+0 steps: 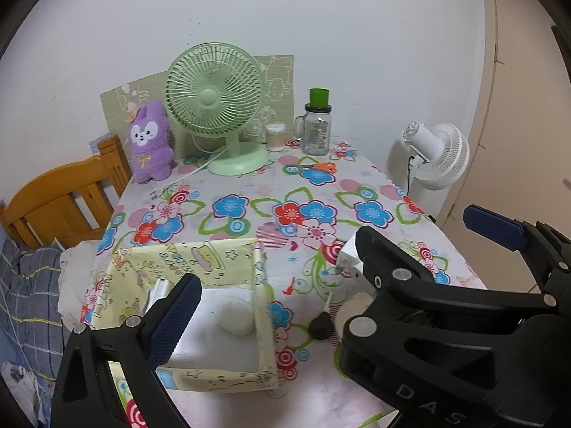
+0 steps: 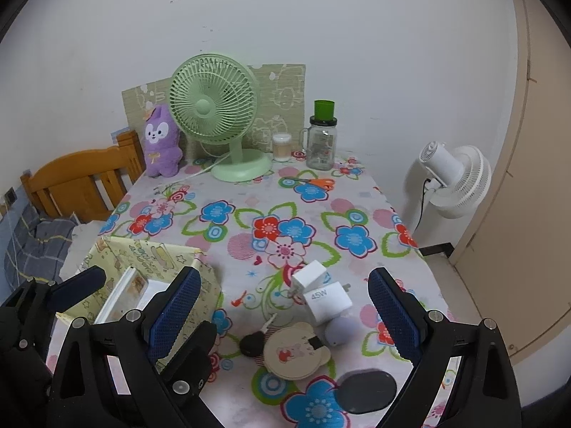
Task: Organize rigid objects
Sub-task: 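Withdraw both grippers from the box toward the remaining items on the table, then grasp the black round case with the right gripper while the left gripper approaches the cream compact, then grasp the cream bunny-print compact with the left gripper while the right gripper holds the black case, then carry the cream compact and black round case over the fabric box with both grippers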
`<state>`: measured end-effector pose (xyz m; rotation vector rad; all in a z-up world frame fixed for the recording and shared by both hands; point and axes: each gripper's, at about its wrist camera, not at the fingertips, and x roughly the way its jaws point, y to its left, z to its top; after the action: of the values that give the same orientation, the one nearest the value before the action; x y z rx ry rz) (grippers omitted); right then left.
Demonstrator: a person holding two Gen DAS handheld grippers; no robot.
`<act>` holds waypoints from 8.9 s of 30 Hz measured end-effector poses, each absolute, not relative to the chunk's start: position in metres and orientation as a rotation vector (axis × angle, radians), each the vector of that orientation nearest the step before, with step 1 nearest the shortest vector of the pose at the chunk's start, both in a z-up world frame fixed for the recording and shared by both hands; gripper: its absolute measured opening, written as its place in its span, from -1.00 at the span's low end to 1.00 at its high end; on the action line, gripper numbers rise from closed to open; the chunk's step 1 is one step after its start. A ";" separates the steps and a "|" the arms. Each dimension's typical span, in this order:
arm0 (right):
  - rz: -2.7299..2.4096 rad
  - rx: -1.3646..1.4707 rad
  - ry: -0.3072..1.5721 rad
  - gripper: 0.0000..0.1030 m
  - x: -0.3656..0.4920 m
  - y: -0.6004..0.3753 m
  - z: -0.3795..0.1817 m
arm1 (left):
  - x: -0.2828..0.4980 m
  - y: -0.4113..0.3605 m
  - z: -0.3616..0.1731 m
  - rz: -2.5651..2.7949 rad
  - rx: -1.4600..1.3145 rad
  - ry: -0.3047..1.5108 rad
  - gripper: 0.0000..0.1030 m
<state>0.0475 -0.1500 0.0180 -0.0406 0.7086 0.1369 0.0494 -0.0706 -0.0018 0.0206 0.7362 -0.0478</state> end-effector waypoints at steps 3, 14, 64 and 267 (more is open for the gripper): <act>0.133 -0.036 0.711 0.88 0.048 -0.156 0.017 | 0.050 -0.076 -0.003 -0.057 0.020 0.737 0.95; 0.116 -0.040 0.711 0.88 0.044 -0.178 0.010 | 0.050 -0.097 -0.011 -0.082 0.014 0.734 0.95; 0.012 -0.011 0.798 0.88 0.035 -0.250 -0.091 | 0.059 -0.158 -0.114 -0.150 -0.001 0.856 0.94; 0.100 0.006 0.807 0.49 0.093 -0.065 -0.018 | 0.085 0.016 -0.047 -0.051 0.063 0.844 0.65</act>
<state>0.0934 -0.0647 -0.0184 0.0060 0.8073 0.0995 0.0848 0.0159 -0.0474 0.0629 0.8442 -0.0512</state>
